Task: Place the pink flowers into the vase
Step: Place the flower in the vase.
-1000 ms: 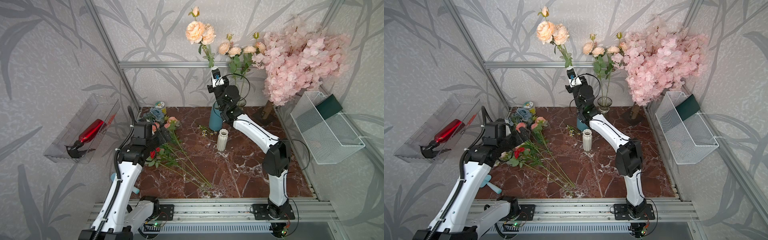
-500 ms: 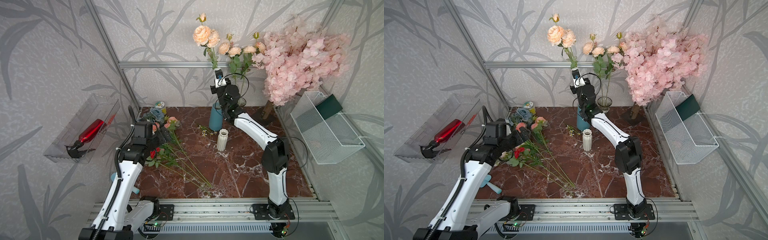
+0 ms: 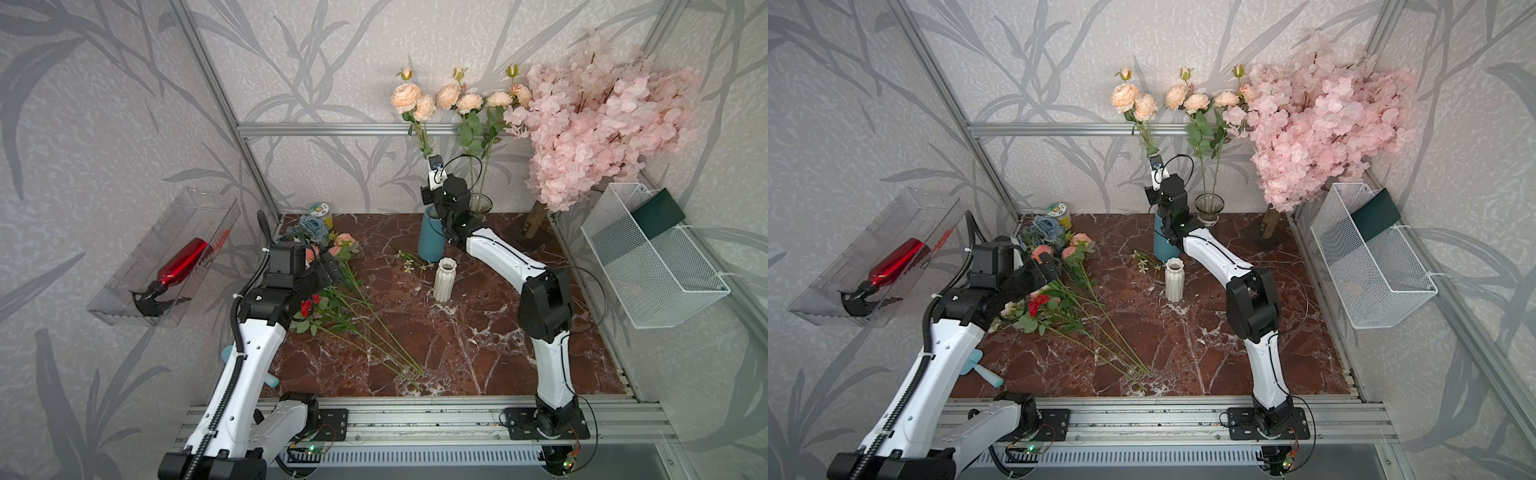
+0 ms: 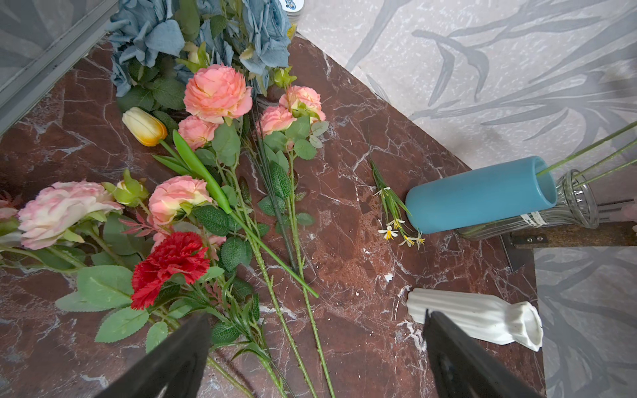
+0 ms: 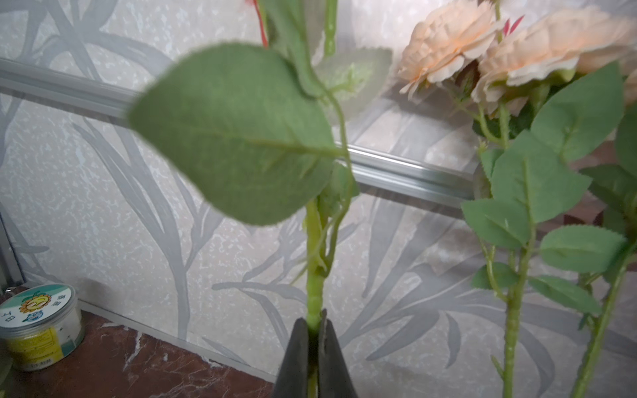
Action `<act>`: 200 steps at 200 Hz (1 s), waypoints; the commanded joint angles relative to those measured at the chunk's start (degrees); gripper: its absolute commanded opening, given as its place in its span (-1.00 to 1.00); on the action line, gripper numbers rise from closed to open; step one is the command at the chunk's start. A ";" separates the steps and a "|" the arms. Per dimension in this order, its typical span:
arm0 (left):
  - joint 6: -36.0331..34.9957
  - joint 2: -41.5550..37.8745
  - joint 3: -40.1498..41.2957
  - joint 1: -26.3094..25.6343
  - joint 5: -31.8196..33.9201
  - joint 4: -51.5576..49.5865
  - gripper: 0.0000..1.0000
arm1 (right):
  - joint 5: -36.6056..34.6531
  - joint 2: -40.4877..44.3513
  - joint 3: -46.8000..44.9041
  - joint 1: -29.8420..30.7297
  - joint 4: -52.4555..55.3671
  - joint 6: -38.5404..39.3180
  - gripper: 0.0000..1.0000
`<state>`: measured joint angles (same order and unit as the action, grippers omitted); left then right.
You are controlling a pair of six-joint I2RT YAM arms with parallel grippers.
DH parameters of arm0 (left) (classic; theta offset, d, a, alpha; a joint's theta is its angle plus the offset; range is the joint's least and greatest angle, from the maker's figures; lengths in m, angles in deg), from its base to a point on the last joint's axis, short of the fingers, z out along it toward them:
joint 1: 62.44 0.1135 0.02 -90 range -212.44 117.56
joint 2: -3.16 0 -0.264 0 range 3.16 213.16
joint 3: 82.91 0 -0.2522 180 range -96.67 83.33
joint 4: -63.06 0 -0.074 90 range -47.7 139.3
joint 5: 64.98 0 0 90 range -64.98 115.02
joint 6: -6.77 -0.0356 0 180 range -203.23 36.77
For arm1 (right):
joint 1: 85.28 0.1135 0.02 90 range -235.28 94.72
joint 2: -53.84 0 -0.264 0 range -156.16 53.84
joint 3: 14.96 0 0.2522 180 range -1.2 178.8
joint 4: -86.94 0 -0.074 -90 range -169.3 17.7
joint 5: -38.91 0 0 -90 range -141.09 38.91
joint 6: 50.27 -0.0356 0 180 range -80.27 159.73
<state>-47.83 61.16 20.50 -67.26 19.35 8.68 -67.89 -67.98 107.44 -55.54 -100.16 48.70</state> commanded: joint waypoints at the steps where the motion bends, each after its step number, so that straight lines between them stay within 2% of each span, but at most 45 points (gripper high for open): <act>1: -1.38 0.08 0.43 -0.08 0.79 0.57 0.95 | 1.59 0.86 -2.02 -0.21 2.31 -3.18 -1.00; 32: -1.33 -0.07 0.42 -0.10 0.95 0.50 0.95 | 1.94 1.89 -6.17 -0.25 1.89 -3.86 -1.00; 113: -1.40 -0.69 0.25 -0.06 1.37 0.09 0.95 | 2.19 2.24 -7.64 -0.38 7.22 -3.73 -0.98; 137: -1.36 -0.98 0.21 -0.07 1.45 -0.07 0.95 | 2.47 3.34 -9.19 -0.39 7.29 -4.11 -0.79; 170: -1.33 -1.31 0.16 -0.15 1.41 -0.29 0.95 | 3.17 5.64 -12.32 -0.30 5.57 -4.40 -0.18; 200: -1.13 -1.96 0.08 -0.10 1.41 -0.52 0.95 | 3.44 7.92 -13.91 -0.17 4.78 -3.99 0.03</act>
<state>-48.73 60.54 20.50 -67.26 19.61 8.63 -64.93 -64.55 94.26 -55.65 -94.15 44.90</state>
